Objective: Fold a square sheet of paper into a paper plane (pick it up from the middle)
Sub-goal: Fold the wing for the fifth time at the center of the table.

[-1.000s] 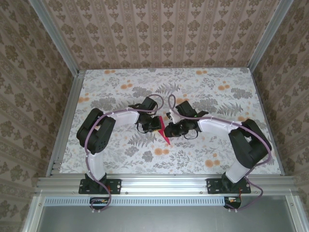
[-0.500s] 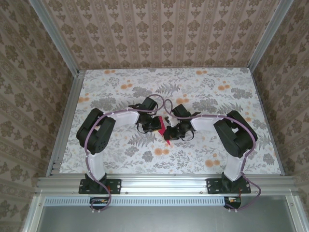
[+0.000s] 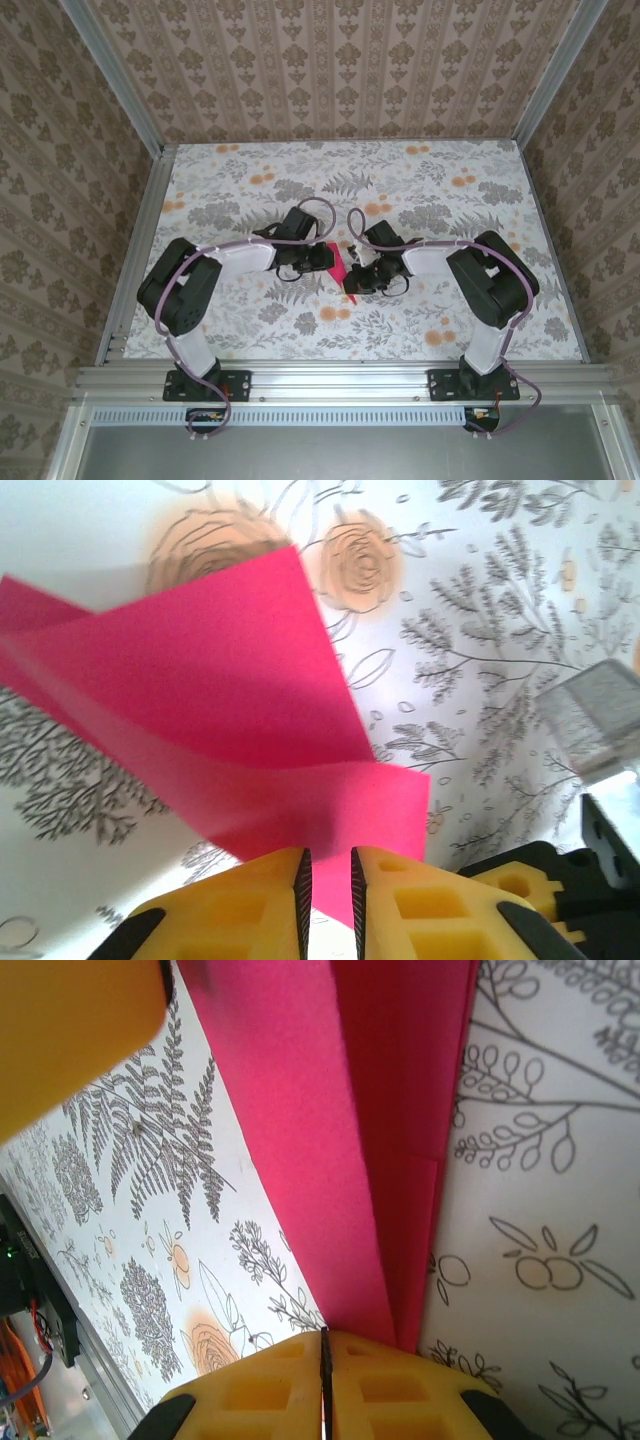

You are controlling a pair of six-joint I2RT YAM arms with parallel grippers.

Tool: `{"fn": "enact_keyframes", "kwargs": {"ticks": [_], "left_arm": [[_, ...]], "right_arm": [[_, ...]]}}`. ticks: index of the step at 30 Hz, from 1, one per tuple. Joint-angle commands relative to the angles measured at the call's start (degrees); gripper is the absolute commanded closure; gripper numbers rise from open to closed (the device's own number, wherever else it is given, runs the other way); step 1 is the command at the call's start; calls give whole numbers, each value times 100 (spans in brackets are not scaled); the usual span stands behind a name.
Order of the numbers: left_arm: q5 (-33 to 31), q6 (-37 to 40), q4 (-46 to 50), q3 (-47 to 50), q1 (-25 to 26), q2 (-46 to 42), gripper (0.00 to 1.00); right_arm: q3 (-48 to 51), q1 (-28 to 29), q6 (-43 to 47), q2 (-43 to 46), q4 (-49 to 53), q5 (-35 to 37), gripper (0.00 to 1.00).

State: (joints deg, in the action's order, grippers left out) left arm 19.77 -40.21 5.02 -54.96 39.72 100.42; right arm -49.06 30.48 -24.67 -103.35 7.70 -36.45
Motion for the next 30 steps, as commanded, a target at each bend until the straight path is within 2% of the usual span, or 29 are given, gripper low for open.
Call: {"fn": "enact_keyframes", "kwargs": {"ticks": [1, 19, 30], "left_arm": [[203, 248, -602, 156, 22, -153, 79], [-207, 383, -340, -59, 31, 349, 80], [-489, 789, 25, -236, -86, 669, 80]], "right_arm": [[213, -16, -91, -79, 644, 256, 89], [125, -16, -116, -247, 722, 261, 89], [161, -16, -79, -250, 748, 251, 89]]}}
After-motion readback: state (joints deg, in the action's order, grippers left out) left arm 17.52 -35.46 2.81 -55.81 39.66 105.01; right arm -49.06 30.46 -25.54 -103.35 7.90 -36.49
